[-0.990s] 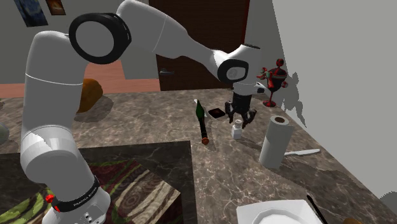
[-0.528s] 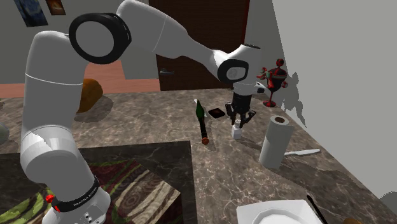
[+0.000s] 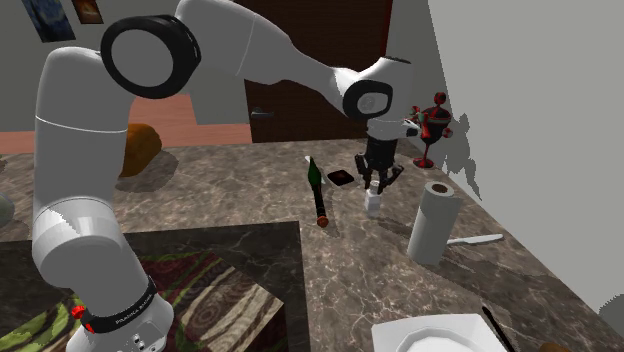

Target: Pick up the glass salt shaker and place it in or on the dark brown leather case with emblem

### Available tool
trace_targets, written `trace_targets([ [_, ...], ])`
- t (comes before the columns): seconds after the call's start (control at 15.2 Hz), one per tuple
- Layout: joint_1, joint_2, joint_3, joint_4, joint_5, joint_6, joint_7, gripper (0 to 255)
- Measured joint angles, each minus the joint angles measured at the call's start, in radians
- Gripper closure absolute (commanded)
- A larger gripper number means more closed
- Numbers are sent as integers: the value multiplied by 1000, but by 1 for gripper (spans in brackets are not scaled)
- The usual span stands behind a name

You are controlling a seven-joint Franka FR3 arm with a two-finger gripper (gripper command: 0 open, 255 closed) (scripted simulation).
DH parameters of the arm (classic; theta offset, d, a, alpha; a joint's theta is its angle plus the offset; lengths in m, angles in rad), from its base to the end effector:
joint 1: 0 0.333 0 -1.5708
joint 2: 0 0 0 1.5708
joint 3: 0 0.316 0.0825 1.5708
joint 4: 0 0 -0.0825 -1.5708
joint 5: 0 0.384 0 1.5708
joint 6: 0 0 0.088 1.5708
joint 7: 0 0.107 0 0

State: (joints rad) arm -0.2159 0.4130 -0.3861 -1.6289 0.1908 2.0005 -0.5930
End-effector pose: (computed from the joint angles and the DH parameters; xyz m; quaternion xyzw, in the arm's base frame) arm 0.5700 -0.3422 0.3947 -0.9995 0.0304 -0.0026 0.0110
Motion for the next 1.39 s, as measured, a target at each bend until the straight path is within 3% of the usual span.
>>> trace_targets([
  [1.19,-6,-43,-13,177,-25,-216,21,255],
  [1.39,19,-34,-1,209,-26,-237,61,255],
])
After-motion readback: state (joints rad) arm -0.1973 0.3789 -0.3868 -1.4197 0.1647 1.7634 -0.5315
